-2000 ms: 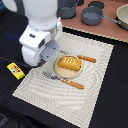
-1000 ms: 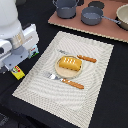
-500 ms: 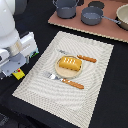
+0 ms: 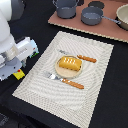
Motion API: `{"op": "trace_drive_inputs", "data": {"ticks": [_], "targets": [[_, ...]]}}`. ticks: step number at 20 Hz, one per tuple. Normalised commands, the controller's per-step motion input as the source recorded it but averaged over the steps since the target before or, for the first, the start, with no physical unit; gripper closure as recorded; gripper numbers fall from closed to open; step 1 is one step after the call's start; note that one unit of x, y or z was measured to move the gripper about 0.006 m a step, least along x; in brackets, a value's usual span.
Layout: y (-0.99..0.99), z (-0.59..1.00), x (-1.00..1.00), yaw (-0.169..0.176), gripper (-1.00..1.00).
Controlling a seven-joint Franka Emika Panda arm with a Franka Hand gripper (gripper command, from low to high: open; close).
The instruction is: Place the bread, butter, and milk from the table onto the serving area.
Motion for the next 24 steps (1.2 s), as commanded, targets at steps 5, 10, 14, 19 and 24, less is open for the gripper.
{"op": "trace_drive_inputs", "data": {"ticks": [5,10,14,19,24], "targets": [[0.00,-0.34,0.09,0.002,1.00],[0.00,0.02,0.08,0.000,1.00],[0.00,0.75,-0.07,-0.007,1.00],[0.00,0.95,-0.07,-0.014,1.00],[-0.25,0.76,0.76,-0.076,1.00]]}}
